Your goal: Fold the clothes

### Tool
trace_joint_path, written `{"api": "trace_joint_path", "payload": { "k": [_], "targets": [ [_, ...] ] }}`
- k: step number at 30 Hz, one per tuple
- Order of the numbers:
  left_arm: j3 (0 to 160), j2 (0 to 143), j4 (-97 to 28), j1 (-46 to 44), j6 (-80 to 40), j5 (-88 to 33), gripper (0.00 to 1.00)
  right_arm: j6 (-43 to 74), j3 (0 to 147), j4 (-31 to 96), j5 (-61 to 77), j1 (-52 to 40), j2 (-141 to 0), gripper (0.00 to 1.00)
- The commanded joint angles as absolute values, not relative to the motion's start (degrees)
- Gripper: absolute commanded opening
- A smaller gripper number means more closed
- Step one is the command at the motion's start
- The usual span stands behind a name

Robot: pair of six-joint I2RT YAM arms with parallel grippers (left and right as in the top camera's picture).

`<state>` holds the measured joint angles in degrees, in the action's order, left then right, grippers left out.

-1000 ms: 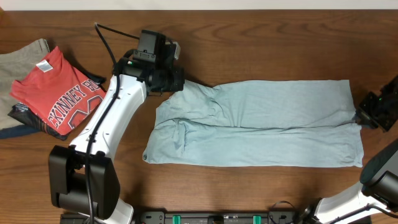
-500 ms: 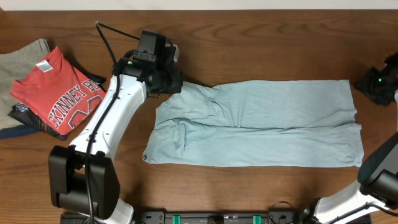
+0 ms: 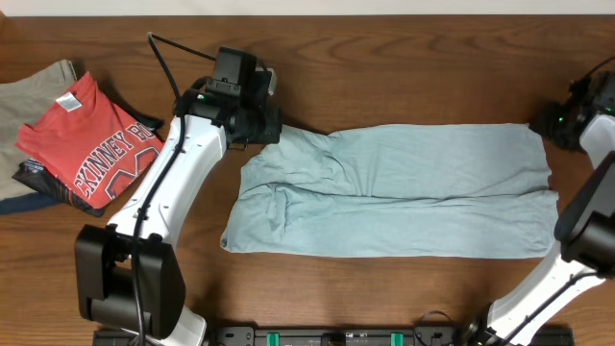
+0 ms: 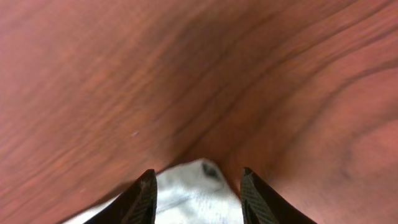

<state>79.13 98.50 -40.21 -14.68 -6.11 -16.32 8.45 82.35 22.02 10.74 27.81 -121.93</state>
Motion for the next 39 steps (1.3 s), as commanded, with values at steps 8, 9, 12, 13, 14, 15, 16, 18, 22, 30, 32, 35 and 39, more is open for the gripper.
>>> {"api": "trace_joint_path", "payload": {
  "k": [8,9,12,13,14,15,16,18,22,30,32,35,39],
  "targets": [
    [78.98,98.80,-40.23,-14.44,-5.58,-15.79,0.06,7.62,82.72,21.32,10.79,26.57,-126.17,0.01],
    [78.98,98.80,-40.25,-14.44,-5.58,-15.79,0.06,7.62,82.74,21.67,10.87,26.61,-126.13,0.01],
    [78.98,98.80,-40.29,-14.44,-5.58,-15.81,0.06,7.62,82.83,23.33,10.92,26.83,-125.89,0.01],
    [78.98,98.80,-40.29,-14.44,-5.58,-15.81,0.06,7.66,82.85,24.27,10.94,27.05,-125.43,0.01],
    [78.98,98.80,-40.27,-14.44,-5.58,-15.79,0.06,7.66,82.85,25.08,10.90,27.33,-124.86,0.01],
    [79.00,98.78,-40.21,-14.41,-5.58,-15.79,0.05,7.66,82.87,25.74,10.90,27.66,-124.11,0.01],
    [79.00,98.65,-40.05,-14.35,-5.58,-15.79,0.06,7.66,82.94,26.52,10.90,28.10,-123.15,0.01],
    [79.05,98.30,-40.01,-13.93,-5.58,-15.79,0.06,7.68,83.29,28.47,10.81,29.08,-120.79,0.01],
    [79.09,96.42,-40.07,-12.69,-5.67,-15.84,0.06,8.29,83.53,32.18,10.74,31.44,-114.37,0.01],
    [79.09,92.53,-45.98,-12.16,-6.04,-15.81,0.06,8.25,83.53,43.38,6.74,35.03,-103.81,0.01],
    [79.09,92.53,-48.56,-12.16,-6.04,-15.81,0.06,8.25,83.53,46.81,5.02,35.35,-102.56,0.01],
    [79.09,92.53,-52.80,-12.16,-6.07,-15.81,0.06,8.27,83.50,53.12,1.54,35.75,-101.32,0.01],
    [79.09,92.51,-57.06,-12.10,-6.26,-15.81,0.06,8.32,83.50,58.65,-0.16,35.73,-101.25,0.01]
  ]
}}
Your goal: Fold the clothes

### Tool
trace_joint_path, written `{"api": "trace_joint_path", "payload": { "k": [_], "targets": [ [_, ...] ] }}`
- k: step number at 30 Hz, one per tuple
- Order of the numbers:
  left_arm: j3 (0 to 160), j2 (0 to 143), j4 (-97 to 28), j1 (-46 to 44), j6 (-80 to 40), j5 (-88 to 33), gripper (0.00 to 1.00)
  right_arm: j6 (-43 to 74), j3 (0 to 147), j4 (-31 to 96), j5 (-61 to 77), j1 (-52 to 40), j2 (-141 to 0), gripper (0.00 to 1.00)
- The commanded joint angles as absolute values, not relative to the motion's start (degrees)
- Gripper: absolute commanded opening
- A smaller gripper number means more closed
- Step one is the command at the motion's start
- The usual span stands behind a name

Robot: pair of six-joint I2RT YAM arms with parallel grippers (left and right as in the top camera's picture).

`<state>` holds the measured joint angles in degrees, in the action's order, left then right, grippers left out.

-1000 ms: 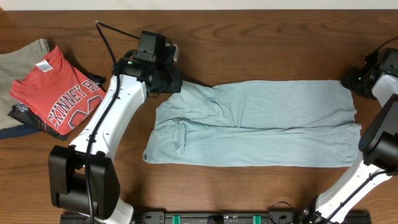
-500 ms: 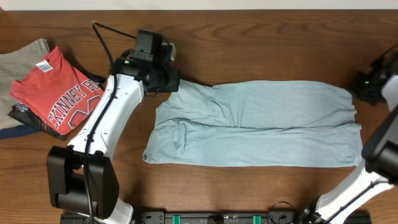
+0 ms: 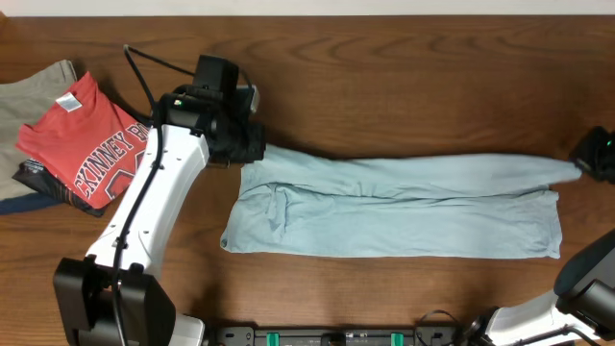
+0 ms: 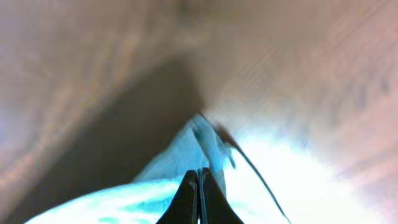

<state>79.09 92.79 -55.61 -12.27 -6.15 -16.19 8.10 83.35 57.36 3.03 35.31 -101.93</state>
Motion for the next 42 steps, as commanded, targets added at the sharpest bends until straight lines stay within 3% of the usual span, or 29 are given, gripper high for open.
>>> {"api": "trace_joint_path", "payload": {
  "k": [1,10,24,28,32,33,35,42],
  "targets": [
    [79.09,92.51,-58.17,-12.10,-6.26,-15.81,0.06,8.32,83.50,59.61,-0.23,35.73,-101.25,0.01],
    [79.09,92.51,-64.79,-8.97,-7.97,-15.81,0.06,12.21,83.50,65.12,-7.77,36.36,-101.25,0.01],
    [77.73,92.51,-73.30,-7.09,-8.21,-16.25,0.06,12.82,83.46,68.20,-7.99,37.71,-101.25,0.02],
    [76.40,92.53,-75.75,-7.09,-8.16,-16.21,0.07,12.82,83.46,69.47,-8.01,37.76,-101.25,0.17],
    [76.34,92.53,-76.71,-7.09,-8.16,-15.77,0.17,12.82,83.46,70.83,-8.80,38.15,-101.25,0.18],
    [76.34,92.53,-76.71,-7.07,-8.16,-15.79,0.29,12.84,83.44,71.05,-8.80,38.26,-101.25,0.18],
    [76.34,92.53,-76.71,-7.09,-8.16,-15.79,0.40,12.84,83.44,71.46,-8.78,38.41,-101.25,0.20],
    [76.34,92.53,-76.38,-7.09,-8.16,-15.81,0.42,12.80,83.26,71.35,-7.38,38.41,-101.25,0.31]
  ]
}}
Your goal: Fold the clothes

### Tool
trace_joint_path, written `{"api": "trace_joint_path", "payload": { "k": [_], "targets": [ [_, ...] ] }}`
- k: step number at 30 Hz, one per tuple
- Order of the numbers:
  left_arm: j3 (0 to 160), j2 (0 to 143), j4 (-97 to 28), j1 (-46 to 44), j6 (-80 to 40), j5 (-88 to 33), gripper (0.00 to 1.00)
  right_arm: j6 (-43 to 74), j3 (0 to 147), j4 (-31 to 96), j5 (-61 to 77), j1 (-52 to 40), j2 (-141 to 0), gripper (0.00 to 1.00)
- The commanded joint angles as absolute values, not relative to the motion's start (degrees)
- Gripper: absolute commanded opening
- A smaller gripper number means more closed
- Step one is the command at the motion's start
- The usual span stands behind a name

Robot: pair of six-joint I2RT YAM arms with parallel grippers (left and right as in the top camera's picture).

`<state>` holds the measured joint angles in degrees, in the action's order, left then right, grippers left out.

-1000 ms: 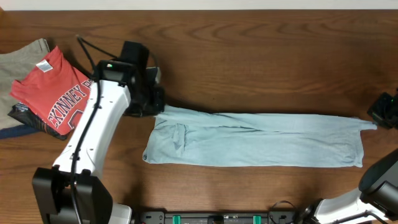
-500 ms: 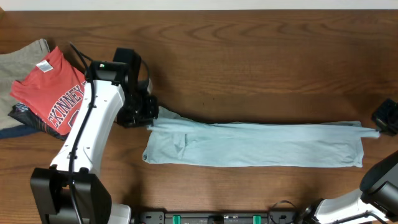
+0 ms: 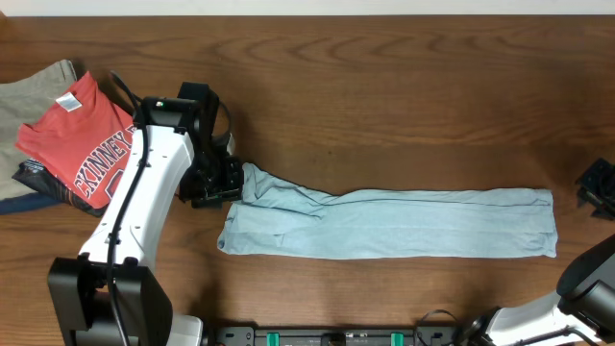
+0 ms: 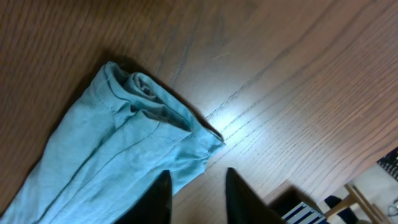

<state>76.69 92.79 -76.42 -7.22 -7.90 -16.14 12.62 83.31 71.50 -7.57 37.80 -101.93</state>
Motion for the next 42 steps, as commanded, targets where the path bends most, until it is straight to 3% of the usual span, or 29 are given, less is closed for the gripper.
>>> {"api": "trace_joint_path", "payload": {
  "k": [1,6,9,13,28,31,33,37,42],
  "targets": [
    [76.34,92.53,-76.07,-7.09,-8.16,-15.81,0.45,12.80,83.09,71.09,-6.76,38.41,-101.25,0.33],
    [76.34,92.58,-73.82,-7.09,-8.19,-15.84,0.52,11.62,80.36,68.64,-5.04,38.39,-101.25,0.40],
    [76.29,92.60,-72.97,-7.09,-8.19,-15.81,0.59,9.61,77.28,65.73,-2.70,38.41,-101.25,0.51],
    [76.27,92.60,-72.25,-7.09,-8.19,-15.81,0.60,5.48,72.25,60.90,-0.36,38.39,-101.25,0.59],
    [76.29,92.60,-72.12,-7.09,-8.16,-15.81,0.61,-0.54,55.35,43.29,0.47,38.41,-101.25,0.66],
    [76.27,92.60,-72.14,-7.09,-8.19,-15.79,0.61,-0.54,54.26,41.74,0.51,38.39,-101.25,0.59],
    [76.29,92.60,-72.14,-7.09,-8.16,-15.81,0.61,-0.51,54.24,41.50,0.60,38.39,-101.25,0.44],
    [76.27,92.60,-72.12,-7.09,-8.16,-15.81,0.61,-0.47,54.26,41.30,2.00,38.39,-101.25,0.03],
    [76.27,92.60,-72.16,-7.09,-8.16,-15.81,0.61,3.75,56.80,42.92,1.98,38.39,-101.25,0.01]
  ]
}}
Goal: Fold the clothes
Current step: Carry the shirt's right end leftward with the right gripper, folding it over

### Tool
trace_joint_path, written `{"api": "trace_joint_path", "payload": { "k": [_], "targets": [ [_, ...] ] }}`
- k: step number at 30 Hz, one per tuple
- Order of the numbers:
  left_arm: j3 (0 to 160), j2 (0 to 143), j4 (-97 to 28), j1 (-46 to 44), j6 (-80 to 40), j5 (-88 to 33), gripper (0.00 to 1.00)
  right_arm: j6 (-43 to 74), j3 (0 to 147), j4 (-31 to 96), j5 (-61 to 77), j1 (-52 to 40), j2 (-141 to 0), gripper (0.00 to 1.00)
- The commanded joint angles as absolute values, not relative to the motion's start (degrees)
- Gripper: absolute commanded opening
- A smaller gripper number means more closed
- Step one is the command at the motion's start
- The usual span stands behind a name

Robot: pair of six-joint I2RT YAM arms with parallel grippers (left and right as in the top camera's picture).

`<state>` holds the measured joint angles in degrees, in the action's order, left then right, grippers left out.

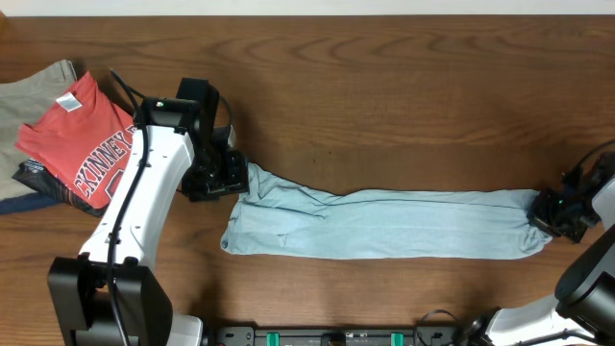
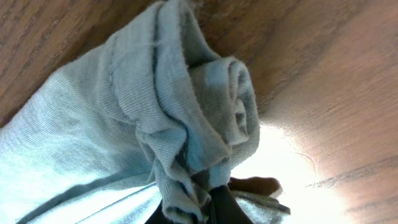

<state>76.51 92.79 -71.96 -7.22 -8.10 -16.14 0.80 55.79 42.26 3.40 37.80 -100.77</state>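
Observation:
A light blue garment [image 1: 384, 223] lies as a long narrow strip across the middle of the table. Its upper left corner rises to my left gripper [image 1: 240, 179], which looks shut on that corner. At the strip's right end my right gripper [image 1: 546, 213] is shut on the cloth, which is bunched there. In the right wrist view the dark fingertips [image 2: 219, 202] pinch rolled, crumpled folds of the light blue garment [image 2: 155, 112] just above the wood.
A pile of clothes sits at the far left of the table: a red T-shirt [image 1: 82, 139] on top of a tan garment [image 1: 29, 91] and a dark one [image 1: 29, 178]. Bare wooden table [image 1: 404, 86] lies behind the strip.
My right gripper was open and off the cloth near the table's right edge. Now it is shut on the strip's right end, which is bunched. The left gripper has barely moved.
The garment lay wide, with my left gripper at its back left corner and my right gripper open at its back right corner. Then both held the back edge, drawn forward. Then the garment was a narrow strip with the right gripper open. Now the right gripper grips that end.

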Motion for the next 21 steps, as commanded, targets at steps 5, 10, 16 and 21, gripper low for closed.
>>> {"api": "trace_joint_path", "payload": {
  "k": [5,10,16,21],
  "targets": [
    [76.27,92.60,-71.94,-7.09,-8.19,-15.81,0.61,5.08,65.21,51.90,5.19,37.60,-101.23,0.01],
    [76.27,92.60,-71.46,-7.09,-8.19,-15.81,0.61,4.16,72.69,61.21,9.37,33.52,-101.12,0.01],
    [76.27,92.60,-71.46,-7.09,-8.19,-15.81,0.61,3.11,73.49,66.76,9.91,23.14,-100.51,0.01],
    [76.27,92.60,-71.48,-7.09,-8.16,-15.81,0.61,5.13,73.28,69.49,9.91,12.99,-100.51,0.01]
  ]
}}
